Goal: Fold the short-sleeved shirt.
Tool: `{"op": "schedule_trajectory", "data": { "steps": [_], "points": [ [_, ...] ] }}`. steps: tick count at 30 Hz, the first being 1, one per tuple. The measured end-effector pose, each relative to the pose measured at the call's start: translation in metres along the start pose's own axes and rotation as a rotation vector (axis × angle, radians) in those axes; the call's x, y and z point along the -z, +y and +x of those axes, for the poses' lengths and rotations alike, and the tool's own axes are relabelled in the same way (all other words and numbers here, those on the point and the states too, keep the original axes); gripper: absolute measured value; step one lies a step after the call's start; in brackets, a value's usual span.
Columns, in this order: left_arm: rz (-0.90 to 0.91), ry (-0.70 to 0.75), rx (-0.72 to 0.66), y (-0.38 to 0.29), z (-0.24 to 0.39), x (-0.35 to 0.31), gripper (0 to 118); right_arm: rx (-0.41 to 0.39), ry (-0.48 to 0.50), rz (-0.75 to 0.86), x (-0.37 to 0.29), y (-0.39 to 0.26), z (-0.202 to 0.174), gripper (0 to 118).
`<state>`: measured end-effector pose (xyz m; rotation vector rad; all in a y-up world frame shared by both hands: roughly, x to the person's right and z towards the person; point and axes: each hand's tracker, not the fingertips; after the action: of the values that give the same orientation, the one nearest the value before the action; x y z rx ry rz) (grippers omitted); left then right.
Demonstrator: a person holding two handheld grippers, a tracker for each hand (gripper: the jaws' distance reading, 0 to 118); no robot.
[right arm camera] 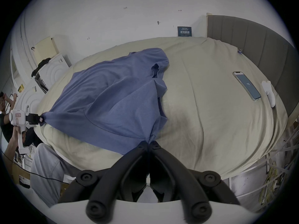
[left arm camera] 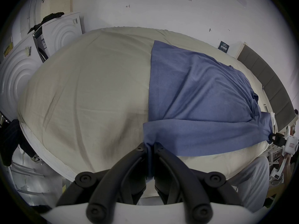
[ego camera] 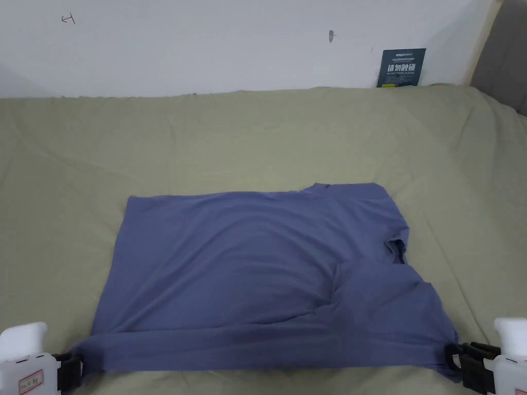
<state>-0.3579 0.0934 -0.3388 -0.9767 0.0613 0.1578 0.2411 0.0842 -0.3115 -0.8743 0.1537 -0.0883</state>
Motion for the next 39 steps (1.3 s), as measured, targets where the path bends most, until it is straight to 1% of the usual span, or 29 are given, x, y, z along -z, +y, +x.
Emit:
{"op": "schedule_trajectory", "data": {
  "steps": [6, 12, 18, 22, 24, 28, 32, 39],
  "points": [
    [0.014, -0.015, 0.007, 0.002, -0.002, -0.009, 4, 0.01, -0.005, 0.019, -0.006, 0.003, -0.002, 3],
    [0.033, -0.025, 0.055, 0.015, 0.0, -0.02, 4, 0.007, -0.004, 0.044, -0.018, 0.018, -0.004, 3],
    [0.067, -0.03, 0.098, 0.049, 0.005, -0.028, 4, -0.048, -0.017, 0.089, -0.026, 0.06, -0.015, 3],
    [0.097, -0.03, 0.13, 0.077, 0.012, -0.026, 4, -0.071, -0.021, 0.113, -0.024, 0.096, -0.019, 3],
    [0.109, -0.027, 0.132, 0.091, 0.014, -0.022, 4, -0.082, -0.029, 0.115, -0.017, 0.114, -0.017, 3],
    [0.102, -0.039, 0.107, 0.119, 0.015, -0.005, 4, -0.072, -0.028, 0.113, 0.004, 0.148, -0.013, 3],
    [0.084, -0.041, 0.092, 0.144, 0.017, 0.019, 4, -0.094, -0.05, 0.072, 0.037, 0.176, -0.012, 3],
    [0.024, -0.042, 0.059, 0.175, 0.023, 0.069, 4, -0.097, -0.085, -0.017, 0.098, 0.203, -0.004, 3]
  ]
}}
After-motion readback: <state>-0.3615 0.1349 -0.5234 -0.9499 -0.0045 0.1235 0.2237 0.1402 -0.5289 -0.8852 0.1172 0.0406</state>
